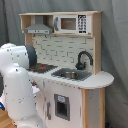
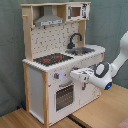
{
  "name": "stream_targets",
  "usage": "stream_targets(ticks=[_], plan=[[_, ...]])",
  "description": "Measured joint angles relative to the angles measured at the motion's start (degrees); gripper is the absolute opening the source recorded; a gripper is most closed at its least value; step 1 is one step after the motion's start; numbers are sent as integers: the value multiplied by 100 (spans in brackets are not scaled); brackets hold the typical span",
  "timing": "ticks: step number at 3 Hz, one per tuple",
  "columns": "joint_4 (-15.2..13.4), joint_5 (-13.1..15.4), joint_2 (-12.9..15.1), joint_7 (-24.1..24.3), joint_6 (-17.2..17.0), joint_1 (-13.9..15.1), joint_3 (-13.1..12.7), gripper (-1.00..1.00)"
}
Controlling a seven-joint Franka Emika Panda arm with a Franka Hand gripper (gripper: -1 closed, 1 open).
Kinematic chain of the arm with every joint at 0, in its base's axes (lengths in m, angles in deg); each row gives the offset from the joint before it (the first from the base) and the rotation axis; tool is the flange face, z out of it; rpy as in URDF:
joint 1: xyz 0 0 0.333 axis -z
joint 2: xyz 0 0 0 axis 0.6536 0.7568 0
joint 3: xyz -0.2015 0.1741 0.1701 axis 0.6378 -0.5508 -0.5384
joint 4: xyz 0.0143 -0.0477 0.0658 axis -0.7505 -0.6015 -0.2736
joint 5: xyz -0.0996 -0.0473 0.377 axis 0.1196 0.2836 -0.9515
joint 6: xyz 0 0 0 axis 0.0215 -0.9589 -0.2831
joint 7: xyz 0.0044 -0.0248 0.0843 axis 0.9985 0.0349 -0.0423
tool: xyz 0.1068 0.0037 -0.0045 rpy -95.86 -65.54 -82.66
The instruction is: Play with the kitchen
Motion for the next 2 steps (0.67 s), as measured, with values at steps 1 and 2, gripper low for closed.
stream_targets(ticks=[1,2], plan=[[1,0,-1,-634,0,0,-1,-100],[8,-147,6,-1004,6,5,5,-100]])
